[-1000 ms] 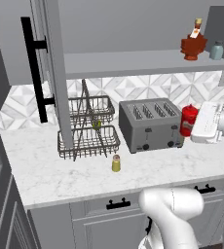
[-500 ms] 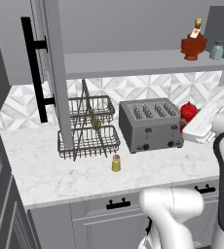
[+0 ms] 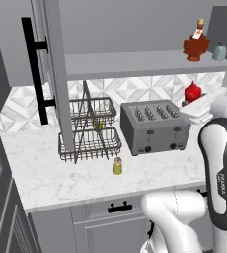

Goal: Put the shaker and condiment bottle from the counter next to their counterparts in the cabinet.

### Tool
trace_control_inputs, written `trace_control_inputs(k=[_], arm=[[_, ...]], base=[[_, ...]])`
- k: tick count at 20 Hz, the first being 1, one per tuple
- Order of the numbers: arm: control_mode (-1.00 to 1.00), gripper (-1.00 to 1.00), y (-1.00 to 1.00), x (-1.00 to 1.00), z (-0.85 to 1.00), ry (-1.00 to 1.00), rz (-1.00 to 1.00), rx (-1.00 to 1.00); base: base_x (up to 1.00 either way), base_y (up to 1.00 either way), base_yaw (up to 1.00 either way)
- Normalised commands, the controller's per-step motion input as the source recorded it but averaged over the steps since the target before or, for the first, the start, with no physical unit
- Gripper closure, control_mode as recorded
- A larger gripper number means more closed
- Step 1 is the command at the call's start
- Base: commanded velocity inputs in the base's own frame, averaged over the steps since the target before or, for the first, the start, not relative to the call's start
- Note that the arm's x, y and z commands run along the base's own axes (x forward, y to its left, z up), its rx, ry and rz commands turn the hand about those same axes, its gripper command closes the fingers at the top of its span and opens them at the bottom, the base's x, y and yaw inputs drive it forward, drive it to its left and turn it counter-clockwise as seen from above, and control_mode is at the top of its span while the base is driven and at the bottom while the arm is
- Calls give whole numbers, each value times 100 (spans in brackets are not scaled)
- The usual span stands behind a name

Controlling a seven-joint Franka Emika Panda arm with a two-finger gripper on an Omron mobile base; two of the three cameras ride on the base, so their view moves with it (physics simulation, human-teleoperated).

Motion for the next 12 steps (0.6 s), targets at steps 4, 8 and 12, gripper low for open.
trace_control_inputs(k=[4, 8, 12], arm=[[-100, 100, 0, 6, 76, 2, -25, 3], [-100, 100, -3, 31, 57, 0, -23, 11], [-100, 100, -2, 26, 37, -7, -22, 7]], base=[[0, 0, 0], [0, 0, 0], [0, 0, 0]])
